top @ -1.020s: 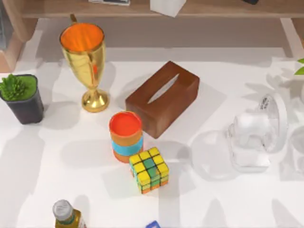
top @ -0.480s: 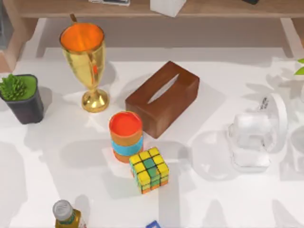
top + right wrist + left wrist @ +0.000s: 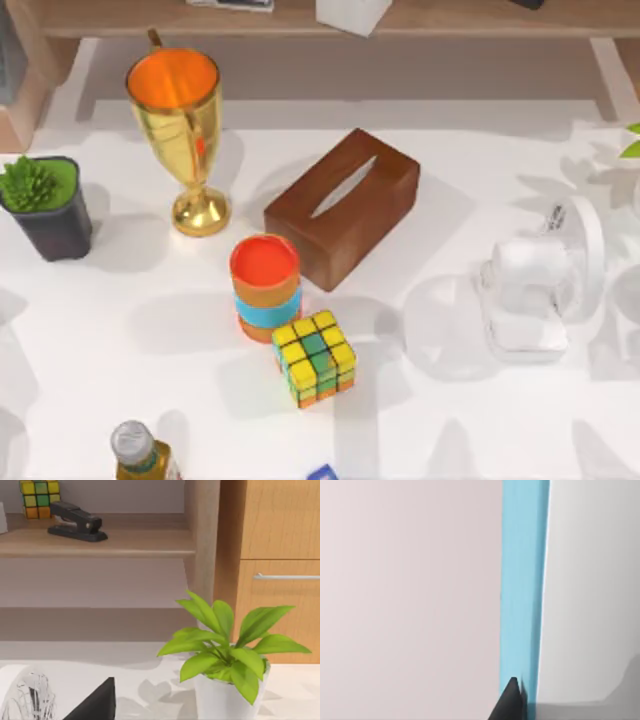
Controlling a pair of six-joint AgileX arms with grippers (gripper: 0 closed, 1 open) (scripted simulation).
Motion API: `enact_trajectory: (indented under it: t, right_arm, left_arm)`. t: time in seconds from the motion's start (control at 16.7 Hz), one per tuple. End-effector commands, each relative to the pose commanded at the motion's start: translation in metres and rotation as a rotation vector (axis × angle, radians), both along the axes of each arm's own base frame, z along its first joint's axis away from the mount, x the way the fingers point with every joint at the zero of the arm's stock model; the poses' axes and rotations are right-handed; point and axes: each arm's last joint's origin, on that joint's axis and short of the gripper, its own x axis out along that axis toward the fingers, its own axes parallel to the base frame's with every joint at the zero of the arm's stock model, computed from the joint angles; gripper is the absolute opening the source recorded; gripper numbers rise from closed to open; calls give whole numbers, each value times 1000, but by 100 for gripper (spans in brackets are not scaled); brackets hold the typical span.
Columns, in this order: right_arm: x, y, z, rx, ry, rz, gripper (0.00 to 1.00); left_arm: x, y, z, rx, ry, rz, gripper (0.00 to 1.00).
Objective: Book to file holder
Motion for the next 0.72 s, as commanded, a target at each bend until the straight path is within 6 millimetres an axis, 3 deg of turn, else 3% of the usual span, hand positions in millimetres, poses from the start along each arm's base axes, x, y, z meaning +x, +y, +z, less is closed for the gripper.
enact_trajectory:
  t: [0.24, 0.48, 0.72]
  right_arm:
    - [0, 0, 0, 0, 0, 0, 100]
    - [0, 0, 0, 0, 0, 0, 100]
    - [0, 0, 0, 0, 0, 0, 100]
  left_arm:
    - [22, -28, -37, 148, 51, -268, 0]
    - [55, -57, -51, 280, 16, -481, 0]
    - [67, -63, -58, 311, 9, -532, 0]
